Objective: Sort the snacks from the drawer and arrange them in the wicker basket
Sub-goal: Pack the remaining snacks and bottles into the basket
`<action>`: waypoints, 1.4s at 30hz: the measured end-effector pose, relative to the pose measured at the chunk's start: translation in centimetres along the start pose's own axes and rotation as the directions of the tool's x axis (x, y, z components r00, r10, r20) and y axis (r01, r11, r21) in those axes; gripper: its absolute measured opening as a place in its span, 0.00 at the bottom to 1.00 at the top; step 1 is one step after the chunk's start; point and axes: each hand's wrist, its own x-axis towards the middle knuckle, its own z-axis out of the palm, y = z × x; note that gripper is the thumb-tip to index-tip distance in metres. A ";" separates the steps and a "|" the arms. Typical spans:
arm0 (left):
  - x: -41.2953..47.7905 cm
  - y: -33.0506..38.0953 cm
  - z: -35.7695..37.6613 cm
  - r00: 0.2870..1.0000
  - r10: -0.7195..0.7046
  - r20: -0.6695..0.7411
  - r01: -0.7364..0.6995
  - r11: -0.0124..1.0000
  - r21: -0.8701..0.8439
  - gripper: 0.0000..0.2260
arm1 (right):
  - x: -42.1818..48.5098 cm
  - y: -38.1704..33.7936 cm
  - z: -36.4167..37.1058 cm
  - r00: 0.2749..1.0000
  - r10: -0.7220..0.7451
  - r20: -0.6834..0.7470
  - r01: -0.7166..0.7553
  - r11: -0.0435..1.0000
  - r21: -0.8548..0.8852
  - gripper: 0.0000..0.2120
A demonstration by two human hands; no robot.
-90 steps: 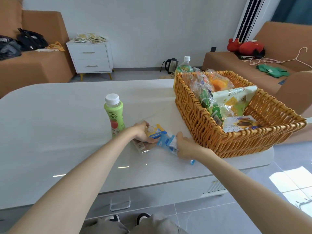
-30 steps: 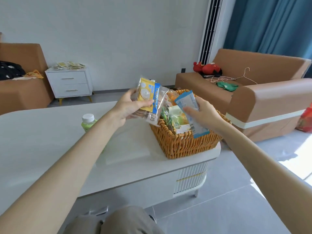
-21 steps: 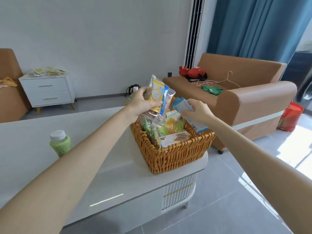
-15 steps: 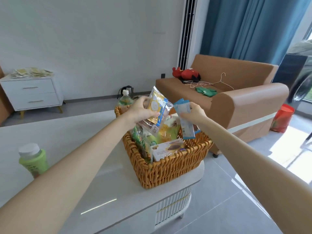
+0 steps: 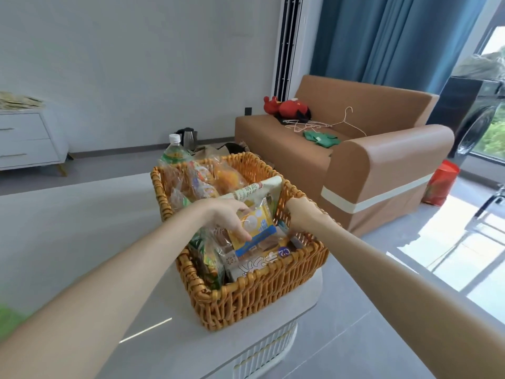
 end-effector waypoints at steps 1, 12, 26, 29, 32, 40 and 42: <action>0.2 -0.1 0.0 1.000 0.004 -0.001 -0.004 0.999 0.034 0.37 | 0.0 0.3 0.2 1.000 -0.002 -0.020 0.002 1.000 0.010 0.11; -0.2 -0.4 1.4 1.000 0.017 -0.002 -0.017 0.992 0.122 0.34 | -2.0 -0.3 -0.9 0.912 -0.352 0.211 0.132 0.738 0.662 0.23; -2.7 -1.5 1.0 0.998 0.008 -0.068 0.016 0.940 0.342 0.17 | -2.5 -3.0 0.0 0.880 -0.422 0.218 0.366 0.895 0.254 0.21; -3.4 -1.5 1.0 0.998 0.046 -0.036 -0.033 0.954 0.297 0.15 | -2.8 -2.5 -0.4 0.869 -0.425 0.254 0.357 0.893 0.275 0.19; -3.8 -1.9 1.1 0.990 0.103 -0.093 -0.078 0.967 0.242 0.12 | -3.6 -2.4 -0.4 0.882 -0.405 0.240 0.337 0.899 0.280 0.19; -9.1 -1.8 0.2 0.846 0.177 -0.503 -0.133 0.983 0.124 0.14 | -8.1 -4.0 -3.2 0.937 -0.275 -0.215 0.340 0.862 0.377 0.16; -12.1 -2.1 0.1 0.785 0.169 -0.596 -0.150 0.985 0.082 0.14 | -10.2 -5.1 -4.1 0.912 -0.256 -0.319 0.380 0.820 0.428 0.15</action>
